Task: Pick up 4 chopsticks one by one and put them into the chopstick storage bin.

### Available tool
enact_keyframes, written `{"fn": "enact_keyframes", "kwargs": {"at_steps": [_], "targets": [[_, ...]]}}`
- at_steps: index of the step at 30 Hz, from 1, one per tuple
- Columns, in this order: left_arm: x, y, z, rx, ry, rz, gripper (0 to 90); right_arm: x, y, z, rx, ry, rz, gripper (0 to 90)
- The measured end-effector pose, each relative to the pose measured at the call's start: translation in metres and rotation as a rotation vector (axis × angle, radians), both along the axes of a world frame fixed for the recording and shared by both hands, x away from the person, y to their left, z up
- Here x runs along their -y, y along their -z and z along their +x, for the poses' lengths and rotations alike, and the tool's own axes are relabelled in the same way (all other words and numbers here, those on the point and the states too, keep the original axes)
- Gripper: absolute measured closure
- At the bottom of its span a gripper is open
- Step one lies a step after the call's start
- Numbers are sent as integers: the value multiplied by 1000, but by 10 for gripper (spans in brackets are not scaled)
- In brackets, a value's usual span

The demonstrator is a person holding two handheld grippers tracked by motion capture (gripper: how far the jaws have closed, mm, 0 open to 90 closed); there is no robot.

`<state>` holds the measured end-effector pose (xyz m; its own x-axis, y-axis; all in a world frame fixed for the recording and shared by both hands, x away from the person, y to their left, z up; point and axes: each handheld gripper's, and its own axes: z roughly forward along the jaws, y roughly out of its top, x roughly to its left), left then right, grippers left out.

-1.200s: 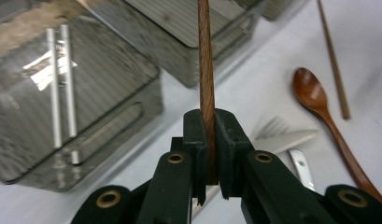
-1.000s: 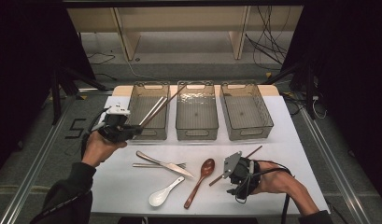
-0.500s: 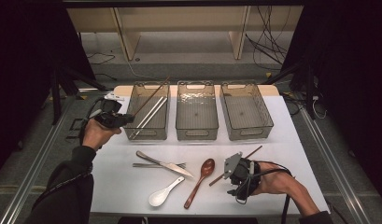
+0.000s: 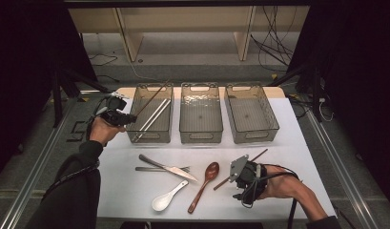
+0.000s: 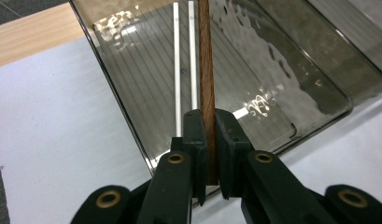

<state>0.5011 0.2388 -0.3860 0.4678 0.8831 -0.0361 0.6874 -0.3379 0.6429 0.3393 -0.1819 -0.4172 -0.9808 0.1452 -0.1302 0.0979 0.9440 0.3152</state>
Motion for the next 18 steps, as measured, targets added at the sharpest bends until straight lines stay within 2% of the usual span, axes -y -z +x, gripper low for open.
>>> {"fn": "enact_keyframes", "kwargs": {"at_steps": [12, 15, 18], "targets": [[1, 13, 9, -39, -44, 5, 825, 2, -1, 0, 0, 9, 6, 291], [0, 17, 12, -49, -59, 21, 811, 3, -1, 0, 13, 18, 7, 291], [1, 20, 11, -52, -54, -1, 673, 5, -2, 1, 10, 25, 6, 292]]}}
